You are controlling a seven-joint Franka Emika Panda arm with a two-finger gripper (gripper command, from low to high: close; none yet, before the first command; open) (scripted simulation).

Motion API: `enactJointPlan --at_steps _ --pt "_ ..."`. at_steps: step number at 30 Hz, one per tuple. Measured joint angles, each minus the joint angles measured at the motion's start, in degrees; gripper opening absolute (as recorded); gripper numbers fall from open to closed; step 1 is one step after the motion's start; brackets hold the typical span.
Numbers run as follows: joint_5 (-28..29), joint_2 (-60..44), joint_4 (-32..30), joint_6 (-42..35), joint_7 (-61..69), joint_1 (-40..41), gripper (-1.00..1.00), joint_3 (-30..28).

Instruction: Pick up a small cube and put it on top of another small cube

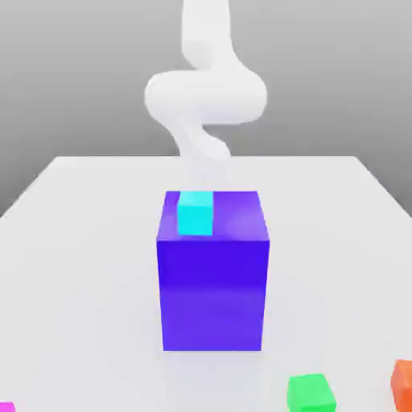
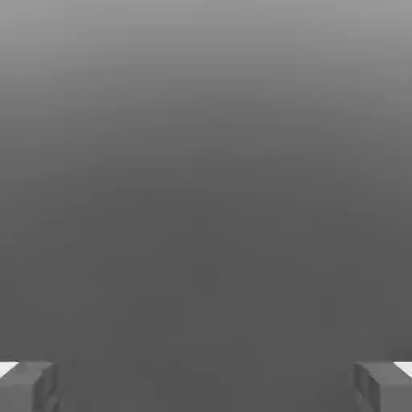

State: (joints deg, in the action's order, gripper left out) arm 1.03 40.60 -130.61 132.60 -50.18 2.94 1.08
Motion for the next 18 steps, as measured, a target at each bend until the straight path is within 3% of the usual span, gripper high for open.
enactJointPlan --at_steps 10,18 --pt "4.93 -21.2 4.74 3.23 -18.09 9.92 0.0 2.59" --pt "7.49 -37.77 8.42 5.92 -31.36 14.89 0.0 1.02"
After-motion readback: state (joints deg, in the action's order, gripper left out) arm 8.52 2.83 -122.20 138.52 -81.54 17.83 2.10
